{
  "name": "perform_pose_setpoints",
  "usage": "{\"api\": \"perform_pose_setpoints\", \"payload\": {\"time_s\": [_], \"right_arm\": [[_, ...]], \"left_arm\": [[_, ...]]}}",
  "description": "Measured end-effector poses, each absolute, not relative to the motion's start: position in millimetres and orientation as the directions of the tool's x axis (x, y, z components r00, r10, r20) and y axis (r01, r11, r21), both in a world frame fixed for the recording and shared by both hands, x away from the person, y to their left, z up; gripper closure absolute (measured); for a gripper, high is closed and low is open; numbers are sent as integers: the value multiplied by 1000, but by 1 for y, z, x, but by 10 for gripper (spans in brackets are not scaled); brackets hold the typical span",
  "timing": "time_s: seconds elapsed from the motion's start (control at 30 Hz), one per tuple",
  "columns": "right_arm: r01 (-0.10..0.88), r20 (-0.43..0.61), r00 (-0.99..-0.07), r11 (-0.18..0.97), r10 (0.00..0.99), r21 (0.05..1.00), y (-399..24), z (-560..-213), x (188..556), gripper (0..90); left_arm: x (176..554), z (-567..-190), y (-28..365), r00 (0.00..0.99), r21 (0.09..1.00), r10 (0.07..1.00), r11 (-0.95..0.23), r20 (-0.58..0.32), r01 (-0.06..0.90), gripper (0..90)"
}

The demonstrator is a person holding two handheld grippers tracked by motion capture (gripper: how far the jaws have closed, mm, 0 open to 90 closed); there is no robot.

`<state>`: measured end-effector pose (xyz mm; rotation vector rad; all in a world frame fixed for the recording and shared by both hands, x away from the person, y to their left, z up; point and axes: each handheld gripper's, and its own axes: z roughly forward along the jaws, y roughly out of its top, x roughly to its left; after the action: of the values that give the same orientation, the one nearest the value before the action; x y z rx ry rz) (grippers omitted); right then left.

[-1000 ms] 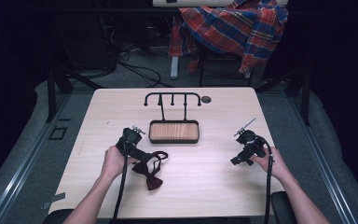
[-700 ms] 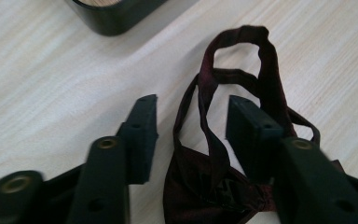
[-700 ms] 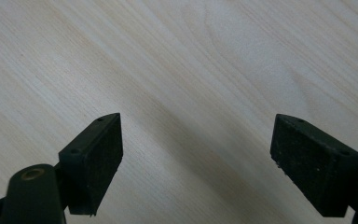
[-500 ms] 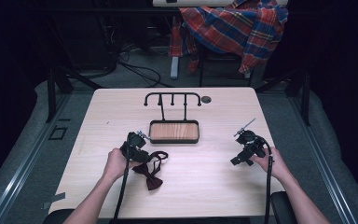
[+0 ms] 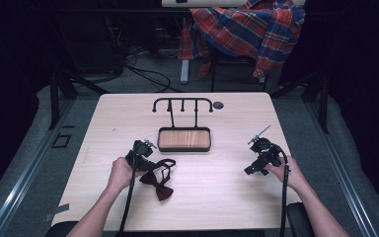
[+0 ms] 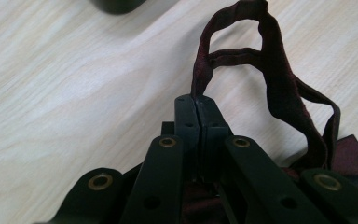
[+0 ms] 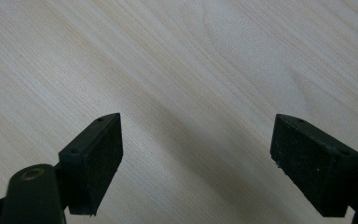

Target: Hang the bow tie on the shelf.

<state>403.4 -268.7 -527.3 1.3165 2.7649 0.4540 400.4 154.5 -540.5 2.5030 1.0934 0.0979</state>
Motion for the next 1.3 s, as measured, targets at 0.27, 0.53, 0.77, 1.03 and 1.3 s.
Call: {"api": "perform_pose_setpoints", "payload": {"time_s": [0.27, 0.53, 0.77, 1.03, 1.3], "right_arm": [[755, 86, -635, 594, 768, 277, -269, -528, 404, 168], [754, 83, -638, 599, 765, 270, -269, -528, 404, 168], [769, 99, -620, 578, 778, 272, -269, -529, 403, 167], [767, 94, -624, 584, 776, 266, -270, -529, 404, 166], [762, 94, -630, 589, 771, 270, -270, -529, 404, 166]], "left_arm": [[404, -535, 173, 579, 345, 810, -518, -95, 782, 885], [410, -534, 172, 584, 368, 805, -515, -103, 774, 638], [415, -541, 171, 605, 357, 792, -545, -76, 758, 680], [416, -543, 157, 650, 331, 759, -602, -46, 726, 817], [412, -545, 153, 663, 314, 749, -629, 1, 711, 888]]}}
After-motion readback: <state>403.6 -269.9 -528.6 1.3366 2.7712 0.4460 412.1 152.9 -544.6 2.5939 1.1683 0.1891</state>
